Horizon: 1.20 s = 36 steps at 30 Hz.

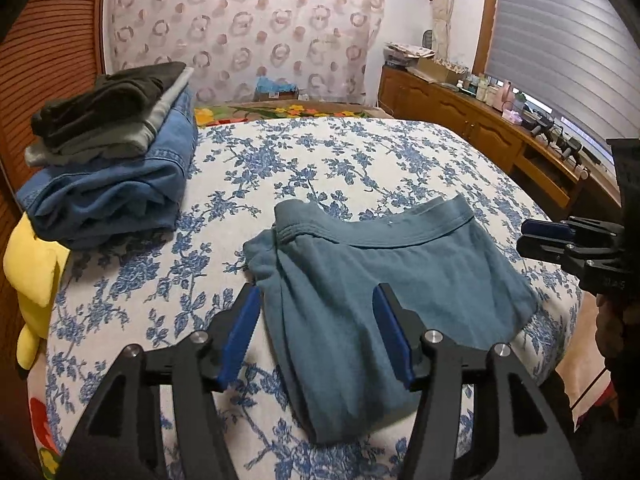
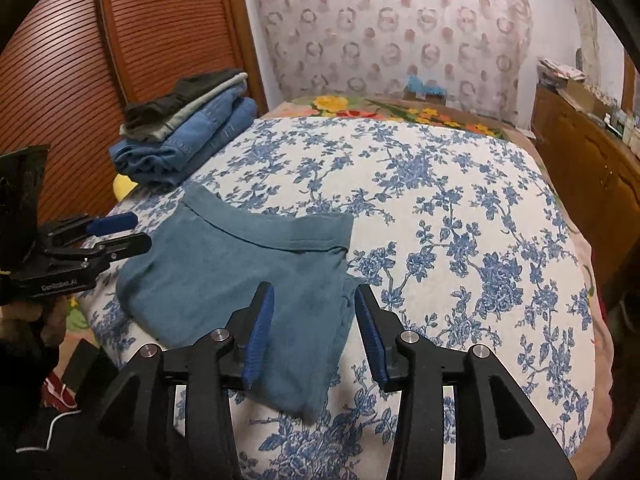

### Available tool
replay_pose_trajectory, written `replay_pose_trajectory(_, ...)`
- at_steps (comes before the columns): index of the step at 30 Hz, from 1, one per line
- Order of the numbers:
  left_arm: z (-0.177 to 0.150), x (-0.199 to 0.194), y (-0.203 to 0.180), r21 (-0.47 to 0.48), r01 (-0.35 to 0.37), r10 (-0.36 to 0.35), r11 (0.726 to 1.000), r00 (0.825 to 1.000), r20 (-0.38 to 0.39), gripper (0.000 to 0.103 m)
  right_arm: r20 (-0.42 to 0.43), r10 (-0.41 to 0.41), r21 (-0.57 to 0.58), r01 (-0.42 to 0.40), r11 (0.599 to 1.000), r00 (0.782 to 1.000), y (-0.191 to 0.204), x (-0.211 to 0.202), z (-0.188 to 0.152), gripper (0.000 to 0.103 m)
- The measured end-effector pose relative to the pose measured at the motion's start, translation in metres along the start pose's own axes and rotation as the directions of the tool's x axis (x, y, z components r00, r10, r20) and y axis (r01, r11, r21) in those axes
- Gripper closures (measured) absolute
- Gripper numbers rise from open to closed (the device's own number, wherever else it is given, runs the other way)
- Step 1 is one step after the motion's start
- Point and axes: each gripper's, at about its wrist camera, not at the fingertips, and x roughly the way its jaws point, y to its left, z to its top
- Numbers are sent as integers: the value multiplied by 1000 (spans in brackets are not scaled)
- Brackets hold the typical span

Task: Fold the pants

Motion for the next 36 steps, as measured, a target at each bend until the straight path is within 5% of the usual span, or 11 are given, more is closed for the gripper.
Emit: replay_pose_trajectory(36, 10, 49, 23, -64, 16, -18, 998, 999, -36, 45, -81, -29, 31, 32, 999, 996, -10, 56, 1, 59)
